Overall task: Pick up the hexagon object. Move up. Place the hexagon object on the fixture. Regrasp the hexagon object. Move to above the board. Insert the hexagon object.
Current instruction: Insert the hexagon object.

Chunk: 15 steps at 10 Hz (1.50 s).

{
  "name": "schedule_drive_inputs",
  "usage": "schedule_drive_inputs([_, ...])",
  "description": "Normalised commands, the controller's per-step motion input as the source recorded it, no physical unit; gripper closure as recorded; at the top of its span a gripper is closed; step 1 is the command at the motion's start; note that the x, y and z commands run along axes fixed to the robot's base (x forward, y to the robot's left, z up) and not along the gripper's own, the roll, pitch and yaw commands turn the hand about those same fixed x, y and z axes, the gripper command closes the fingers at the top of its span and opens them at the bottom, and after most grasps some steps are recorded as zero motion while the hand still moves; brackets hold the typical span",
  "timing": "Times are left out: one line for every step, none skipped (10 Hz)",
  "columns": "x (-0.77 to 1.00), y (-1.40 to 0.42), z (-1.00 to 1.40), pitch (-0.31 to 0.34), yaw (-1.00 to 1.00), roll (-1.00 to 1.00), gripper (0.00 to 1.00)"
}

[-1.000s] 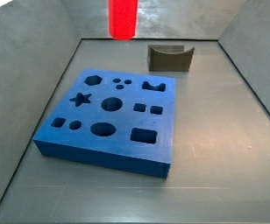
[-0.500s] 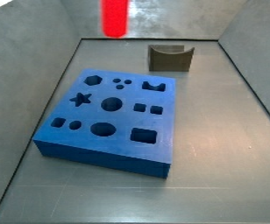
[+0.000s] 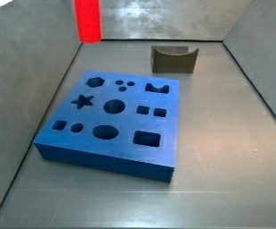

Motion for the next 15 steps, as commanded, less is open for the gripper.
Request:
schedule_drive_inputs([0.17,0.5,-0.49,0.027,-0.12,-0.02,1.0])
schedule_drive_inputs([0.17,0.82,-0.77,0.071,-0.03,-0.07,1.0])
schedule_drive_inputs([0.21,0.76,-0.86,0.104,-0.09,-0.07,1.0])
schedule_drive_inputs([0.3,0.22,-0.82,0.106,-0.73,-0.01,1.0])
schedule_drive_inputs([0.0,0.0,-0.62,0.05,-1.0,0.0,1.0])
schedule_drive_inputs([0.13,0.11,0.0,0.0,-0.19,-0.01,1.0])
schedule_drive_inputs([0.02,-0.02,-0.06,0.0,0.0,0.0,1.0])
schedule_drive_inputs([-0.33,-0.29,-0.75,-0.093,-0.11,-0.02,1.0])
schedule_drive_inputs([-0.63,-0.54,-0.85,-0.091,-0.21,-0.05,1.0])
schedule_drive_inputs([-0.25,-0.38,-0.71,-0.139,-0.06,-0.1,1.0])
schedule_drive_inputs([0.0,0.0,-0.04,0.0,0.0,0.0,1.0])
schedule_drive_inputs([0.0,0.67,-0.52,0.0,-0.09,-0.34,1.0])
schedule_drive_inputs([0.0,0.29,-0.09,-0.051,0.0,-0.22,1.0])
schedule_drive_inputs([0.0,0.0,0.0,0.011,0.0,0.0,1.0])
schedule_drive_inputs([0.0,0.0,-0.15,0.0,-0.01,0.0,1.0])
